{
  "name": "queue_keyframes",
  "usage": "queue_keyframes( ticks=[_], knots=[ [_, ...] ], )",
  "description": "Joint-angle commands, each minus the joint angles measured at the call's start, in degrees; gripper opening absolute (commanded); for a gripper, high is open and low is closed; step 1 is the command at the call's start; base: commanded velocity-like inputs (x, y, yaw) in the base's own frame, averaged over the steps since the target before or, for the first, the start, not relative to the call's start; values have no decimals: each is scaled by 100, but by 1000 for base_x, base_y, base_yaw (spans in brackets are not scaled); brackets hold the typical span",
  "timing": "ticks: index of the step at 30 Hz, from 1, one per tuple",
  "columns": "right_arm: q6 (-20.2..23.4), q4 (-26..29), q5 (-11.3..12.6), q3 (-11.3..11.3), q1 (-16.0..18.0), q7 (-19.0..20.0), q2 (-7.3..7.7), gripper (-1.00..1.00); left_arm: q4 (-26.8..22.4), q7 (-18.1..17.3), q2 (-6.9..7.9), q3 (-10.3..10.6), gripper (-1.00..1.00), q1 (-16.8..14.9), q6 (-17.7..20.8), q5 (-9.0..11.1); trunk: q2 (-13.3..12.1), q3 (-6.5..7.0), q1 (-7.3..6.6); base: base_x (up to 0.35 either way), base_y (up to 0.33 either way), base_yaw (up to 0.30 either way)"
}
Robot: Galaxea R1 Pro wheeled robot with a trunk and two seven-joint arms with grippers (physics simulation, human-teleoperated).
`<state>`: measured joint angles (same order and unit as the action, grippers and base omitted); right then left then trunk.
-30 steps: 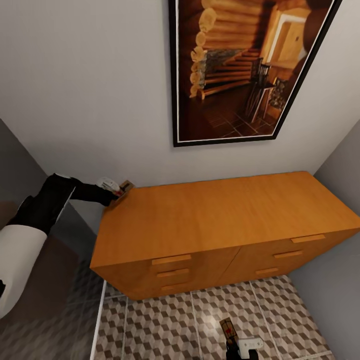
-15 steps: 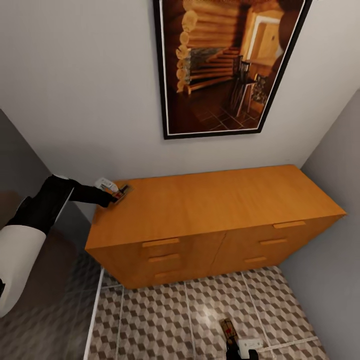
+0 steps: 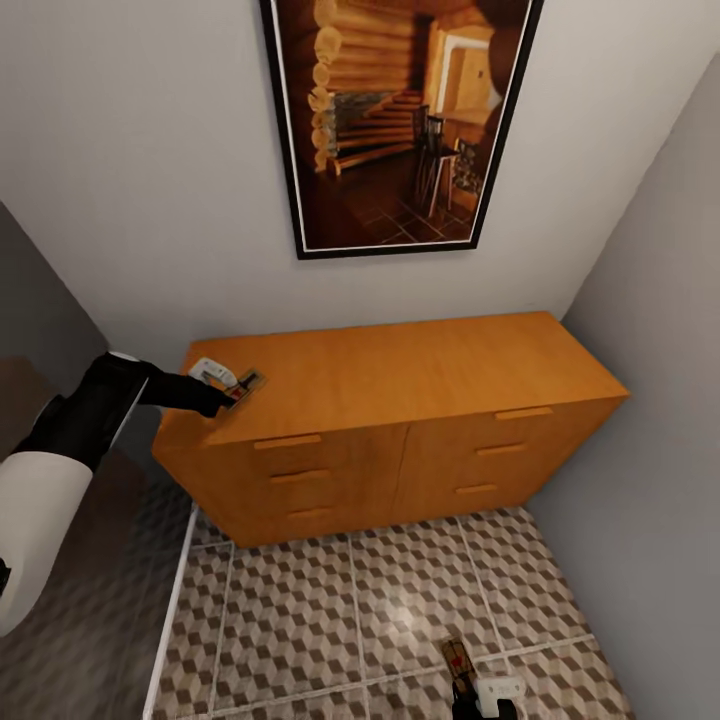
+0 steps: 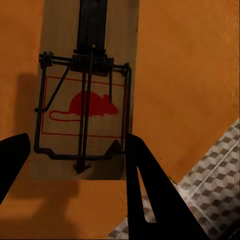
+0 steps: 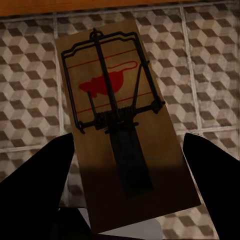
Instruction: Take the four mousetraps from the cabinet in the bathroom and place them on the bathroom floor. Make sure all four end up on the same floor surface, and ensure that at least two of them are either under or directly next to the same bathroom sink.
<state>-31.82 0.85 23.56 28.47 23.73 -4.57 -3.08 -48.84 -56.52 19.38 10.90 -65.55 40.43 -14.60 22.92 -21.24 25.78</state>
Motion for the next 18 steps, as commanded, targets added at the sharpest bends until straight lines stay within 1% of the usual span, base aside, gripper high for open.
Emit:
queue_keyframes(
  ticks=[1,9,12,15,18],
  knots=[
    [0,1,0,0,0,0,0,-100,12,0,-2,0,-100,3,-2,1,0,0,0,-274,-238,0],
    [0,-2,0,0,0,0,0,-100,58,17,-20,8,-100,15,-17,1,0,0,0,-274,-238,0],
    [0,-1,0,0,0,0,0,-100,170,18,-27,9,-100,16,-27,0,0,0,0,-281,-217,0],
    [0,2,0,0,0,0,0,-100,305,18,-30,9,-100,16,-33,0,0,0,0,-305,-159,0],
    [0,0,0,0,0,0,0,-100,381,18,-31,9,-100,16,-38,0,0,0,0,-325,-67,0]
  ],
)
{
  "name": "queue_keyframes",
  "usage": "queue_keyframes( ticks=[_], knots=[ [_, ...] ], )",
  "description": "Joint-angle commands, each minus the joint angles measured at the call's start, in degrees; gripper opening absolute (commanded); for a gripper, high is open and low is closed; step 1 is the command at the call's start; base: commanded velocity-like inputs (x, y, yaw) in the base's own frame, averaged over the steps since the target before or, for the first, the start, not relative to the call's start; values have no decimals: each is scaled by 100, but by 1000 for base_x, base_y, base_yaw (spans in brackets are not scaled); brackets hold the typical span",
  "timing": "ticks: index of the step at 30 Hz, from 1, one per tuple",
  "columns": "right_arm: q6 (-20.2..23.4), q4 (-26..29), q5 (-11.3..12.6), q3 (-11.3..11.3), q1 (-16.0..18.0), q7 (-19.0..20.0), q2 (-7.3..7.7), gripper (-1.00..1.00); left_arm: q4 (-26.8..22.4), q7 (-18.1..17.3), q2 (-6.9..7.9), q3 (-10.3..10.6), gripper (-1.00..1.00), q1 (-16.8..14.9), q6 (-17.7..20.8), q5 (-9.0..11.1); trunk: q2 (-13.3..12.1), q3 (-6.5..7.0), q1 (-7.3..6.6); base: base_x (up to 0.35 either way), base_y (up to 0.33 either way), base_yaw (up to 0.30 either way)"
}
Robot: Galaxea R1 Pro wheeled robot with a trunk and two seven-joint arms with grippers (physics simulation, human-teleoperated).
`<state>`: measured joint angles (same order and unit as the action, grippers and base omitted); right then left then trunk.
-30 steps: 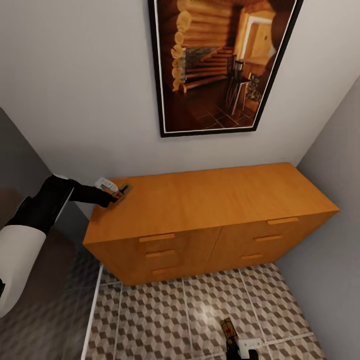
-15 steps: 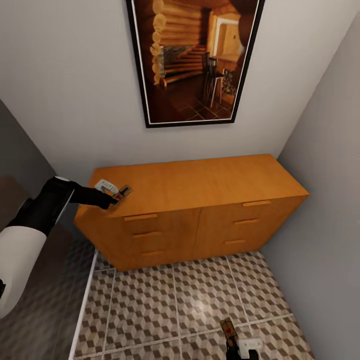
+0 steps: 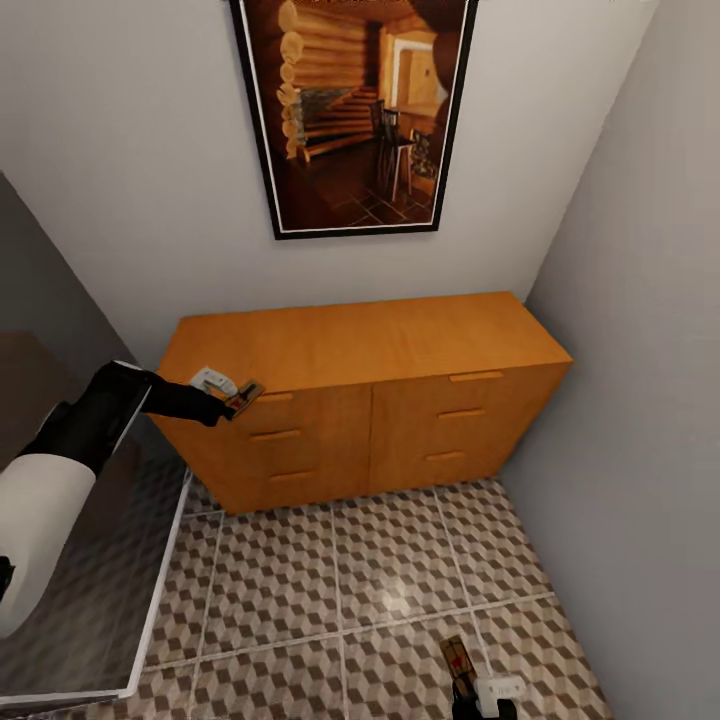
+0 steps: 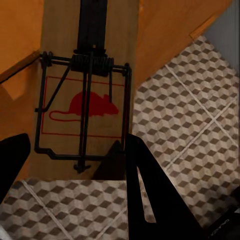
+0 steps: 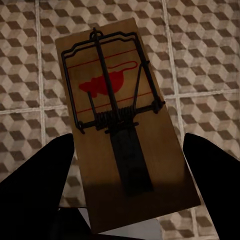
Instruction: Take the four mousetraps from the cabinet in the bathroom and place them on the bathroom floor. Make sure all four end up on the same floor surface, and ensure that at least two of them are either under or directly next to the same bathroom sink.
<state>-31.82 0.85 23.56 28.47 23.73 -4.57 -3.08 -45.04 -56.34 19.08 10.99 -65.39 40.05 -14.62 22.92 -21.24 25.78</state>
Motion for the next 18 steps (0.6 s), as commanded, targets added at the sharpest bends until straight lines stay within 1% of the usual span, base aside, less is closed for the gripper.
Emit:
queue_keyframes(
  ticks=[1,9,15,18],
  knots=[
    [0,0,0,1,0,0,0,-100,13,0,0,0,-100,0,1,2,0,0,0,-331,-26,0],
    [0,1,0,1,0,0,0,-100,216,0,-4,0,-100,0,-6,3,0,0,0,-336,-5,0],
    [0,1,0,1,0,0,0,-100,280,0,-12,7,-100,0,-6,2,0,0,0,-335,0,0],
    [0,0,0,1,0,0,0,-100,437,7,-31,8,-100,0,-12,-3,0,0,0,-160,0,0]
  ],
)
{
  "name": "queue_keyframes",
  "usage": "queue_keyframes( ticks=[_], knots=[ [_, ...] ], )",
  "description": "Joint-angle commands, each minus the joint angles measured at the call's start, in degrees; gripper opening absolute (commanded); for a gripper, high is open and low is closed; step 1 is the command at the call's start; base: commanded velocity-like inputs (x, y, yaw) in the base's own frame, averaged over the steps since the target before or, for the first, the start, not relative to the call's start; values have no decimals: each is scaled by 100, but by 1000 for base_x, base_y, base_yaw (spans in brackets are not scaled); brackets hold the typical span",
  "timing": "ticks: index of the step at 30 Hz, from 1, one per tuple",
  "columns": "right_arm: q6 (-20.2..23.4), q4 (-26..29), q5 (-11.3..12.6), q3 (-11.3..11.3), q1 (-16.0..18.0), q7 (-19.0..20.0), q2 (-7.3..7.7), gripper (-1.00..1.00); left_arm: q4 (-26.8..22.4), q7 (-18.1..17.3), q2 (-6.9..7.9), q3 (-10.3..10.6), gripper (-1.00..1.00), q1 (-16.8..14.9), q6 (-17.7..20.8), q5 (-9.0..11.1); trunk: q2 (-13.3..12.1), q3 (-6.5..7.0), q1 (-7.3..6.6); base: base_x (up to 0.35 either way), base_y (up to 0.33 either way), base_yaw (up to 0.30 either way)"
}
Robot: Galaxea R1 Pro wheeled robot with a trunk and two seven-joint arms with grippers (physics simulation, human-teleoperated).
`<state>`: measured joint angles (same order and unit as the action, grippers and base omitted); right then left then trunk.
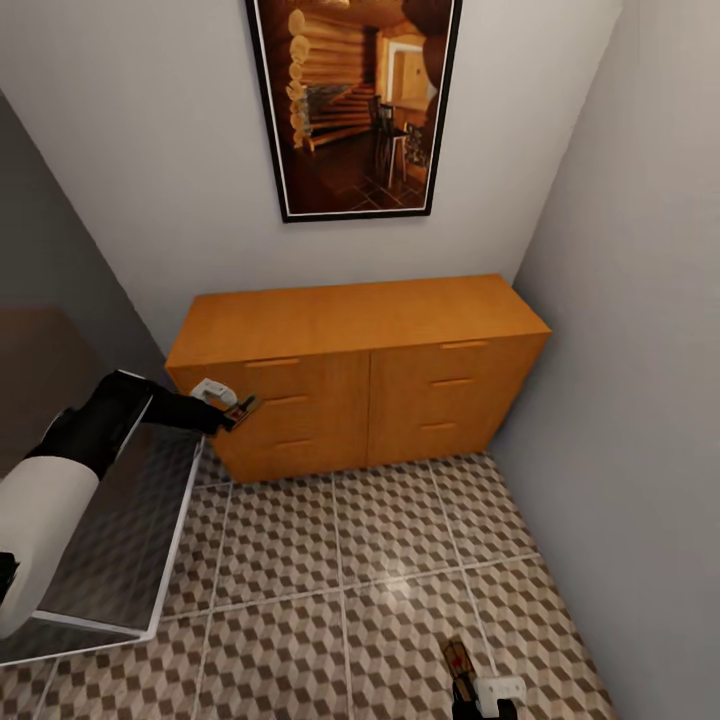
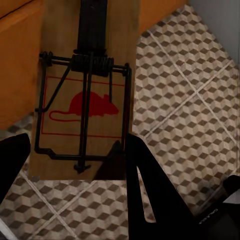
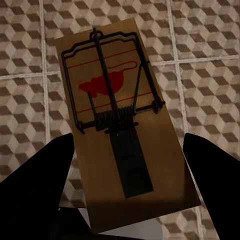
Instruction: Take the four mousetraps from the cabinet in the bathroom and place them on the bathroom floor. Make sure all four end up on the same floor surface, and ensure that at least two of them are either under or directly next to the same bathroom sink.
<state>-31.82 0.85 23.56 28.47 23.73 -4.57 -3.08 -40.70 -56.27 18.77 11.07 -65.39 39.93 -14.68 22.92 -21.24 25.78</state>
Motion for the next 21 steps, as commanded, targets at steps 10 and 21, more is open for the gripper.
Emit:
queue_keyframes(
  ticks=[10,21],
  knots=[
    [0,0,-1,0,0,0,0,-100,2848,683,-398,-4,-100,30,-2302,15,0,0,0,-19,0,0],
    [-8,3,-1,-2,0,-8,24,-100,4507,2691,-775,-19,-100,1171,-4624,50,0,0,0,0,0,0]
  ],
)
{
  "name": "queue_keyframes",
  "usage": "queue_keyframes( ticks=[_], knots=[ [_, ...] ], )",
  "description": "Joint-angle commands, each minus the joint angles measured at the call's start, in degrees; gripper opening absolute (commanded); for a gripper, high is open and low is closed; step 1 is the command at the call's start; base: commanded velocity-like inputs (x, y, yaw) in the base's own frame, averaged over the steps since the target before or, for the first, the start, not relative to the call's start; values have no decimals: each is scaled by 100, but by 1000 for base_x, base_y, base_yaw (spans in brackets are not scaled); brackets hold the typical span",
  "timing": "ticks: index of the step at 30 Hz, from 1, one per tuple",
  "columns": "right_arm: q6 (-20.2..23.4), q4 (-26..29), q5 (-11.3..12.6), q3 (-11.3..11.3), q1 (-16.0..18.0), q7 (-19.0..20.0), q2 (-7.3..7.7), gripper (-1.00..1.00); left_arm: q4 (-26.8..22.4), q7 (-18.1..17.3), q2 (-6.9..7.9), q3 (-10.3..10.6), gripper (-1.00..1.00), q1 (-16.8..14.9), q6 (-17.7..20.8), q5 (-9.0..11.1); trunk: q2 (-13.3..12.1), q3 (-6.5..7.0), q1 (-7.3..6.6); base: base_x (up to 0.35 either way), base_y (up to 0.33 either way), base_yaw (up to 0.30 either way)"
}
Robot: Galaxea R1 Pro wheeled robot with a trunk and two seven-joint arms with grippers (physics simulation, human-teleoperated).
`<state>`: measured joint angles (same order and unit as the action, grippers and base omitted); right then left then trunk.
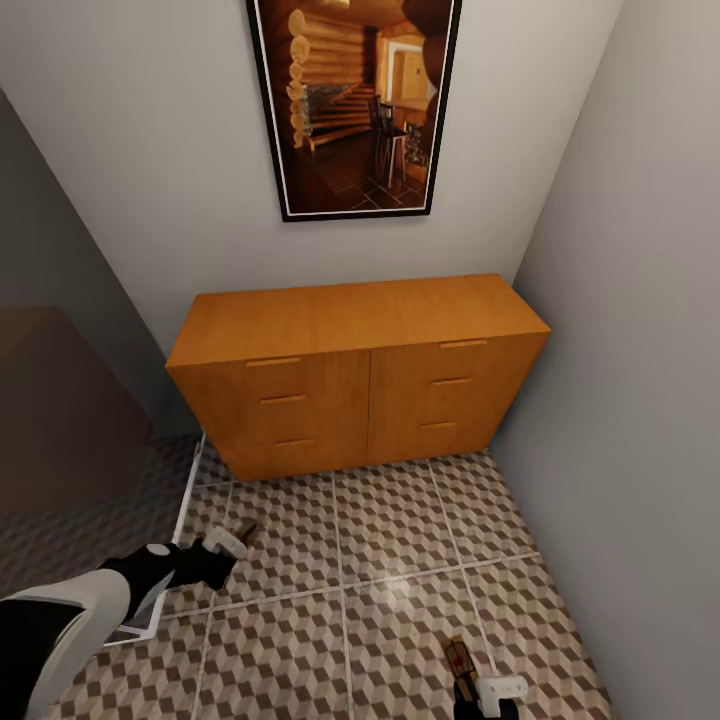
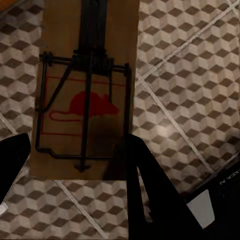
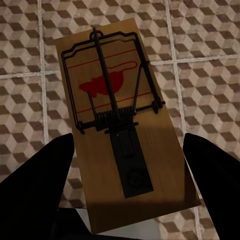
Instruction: Take the four mousetraps from the cabinet in the bathroom and place them on the bathroom floor. Make sure all four end up on the same floor surface, and ensure that at least two of them are either under or directly next to the same bathroom sink.
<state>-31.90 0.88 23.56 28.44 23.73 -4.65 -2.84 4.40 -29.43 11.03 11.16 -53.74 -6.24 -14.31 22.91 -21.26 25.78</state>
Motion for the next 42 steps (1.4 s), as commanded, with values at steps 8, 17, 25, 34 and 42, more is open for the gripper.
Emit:
queue_keyframes(
  ticks=[8,17,25,34,42],
  knots=[
    [-31,15,-7,1,0,-1,22,-100,17,1652,0,-43,-100,1327,-1742,410,0,1,0,0,0,0],
    [20,431,-25,-2,0,-316,130,-100,26,2322,-175,-44,-100,2499,-3378,1628,0,1,0,0,0,0],
    [267,918,-106,19,0,-414,245,-100,26,3978,-508,-44,-100,2969,-4163,1668,0,1,0,0,0,0],
    [264,905,-131,17,0,-426,328,-100,26,4068,-540,-44,-100,2992,-4166,1669,0,1,0,0,0,0],
    [262,905,-125,13,0,-440,328,-100,26,4068,-542,-44,-100,2992,-4158,1669,0,1,0,0,0,108]
  ],
)
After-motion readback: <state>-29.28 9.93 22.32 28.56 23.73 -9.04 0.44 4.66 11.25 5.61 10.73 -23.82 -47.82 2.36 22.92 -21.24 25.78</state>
